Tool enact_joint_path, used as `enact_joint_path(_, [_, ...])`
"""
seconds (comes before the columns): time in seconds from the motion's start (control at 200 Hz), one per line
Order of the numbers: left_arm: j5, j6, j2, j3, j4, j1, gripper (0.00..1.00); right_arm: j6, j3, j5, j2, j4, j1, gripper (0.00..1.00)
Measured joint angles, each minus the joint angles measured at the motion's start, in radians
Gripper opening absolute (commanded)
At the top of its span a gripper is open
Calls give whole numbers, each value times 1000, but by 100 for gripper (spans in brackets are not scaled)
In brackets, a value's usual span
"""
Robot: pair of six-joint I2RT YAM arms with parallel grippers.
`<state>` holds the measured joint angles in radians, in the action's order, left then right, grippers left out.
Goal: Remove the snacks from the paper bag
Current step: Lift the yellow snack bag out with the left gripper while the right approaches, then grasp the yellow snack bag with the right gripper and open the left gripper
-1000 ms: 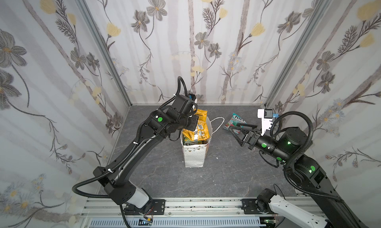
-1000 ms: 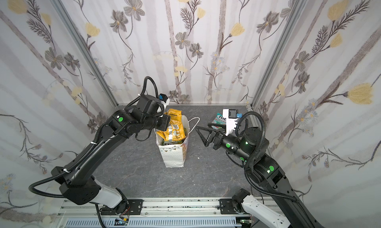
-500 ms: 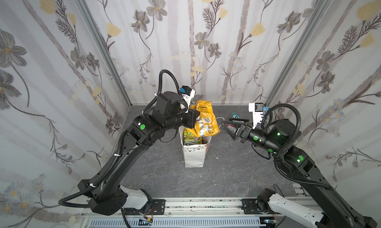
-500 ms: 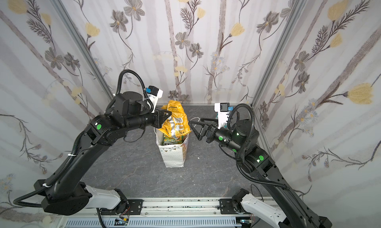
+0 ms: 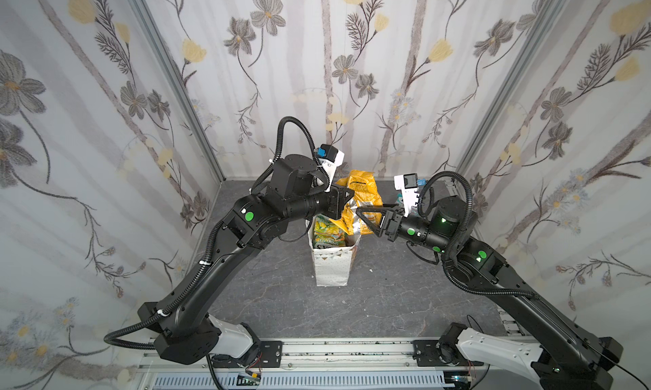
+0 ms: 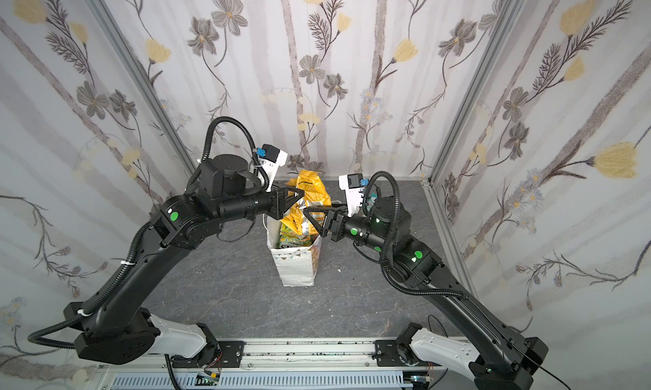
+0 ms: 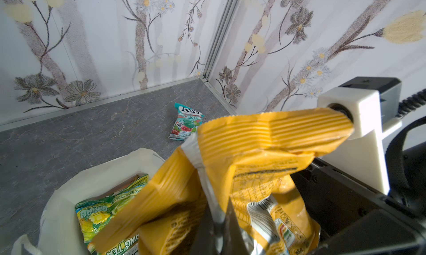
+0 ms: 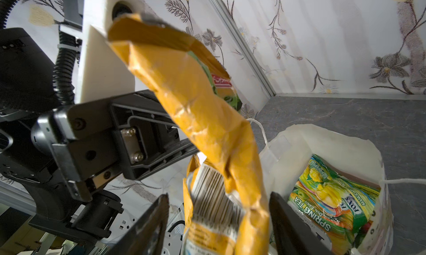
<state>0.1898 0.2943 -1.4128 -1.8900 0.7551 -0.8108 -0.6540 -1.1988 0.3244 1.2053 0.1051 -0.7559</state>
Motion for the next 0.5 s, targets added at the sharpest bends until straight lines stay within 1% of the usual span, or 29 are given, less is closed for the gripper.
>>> enact_joint_path(0.1, [-4, 0, -1, 0, -2, -3, 0, -3, 0, 10, 5, -18, -6, 47])
enact_joint_path(0.205, [-6, 0, -1, 0, -2, -10, 0, -5, 1, 10, 5, -23, -8, 37])
enact_joint_path(0.265, [-6, 0, -1, 0, -2, -10, 8, -8, 2, 10, 3, -24, -9, 33])
enact_joint_path(0.31, [-6, -1, 0, 0, -2, -10, 15, -8, 3, 10, 2, -24, -9, 31])
enact_joint_path(0.33, [-6, -2, 1, 0, -2, -10, 18, -8, 4, 10, 0, -24, -9, 28])
enact_joint_path(0.435, [-8, -3, 10, 4, -3, -11, 25, -8, 7, 10, -13, -25, -9, 12])
enact_joint_path(0.5, [-7, -5, 18, 8, -3, -11, 29, -8, 13, 7, -26, -28, -9, 4])
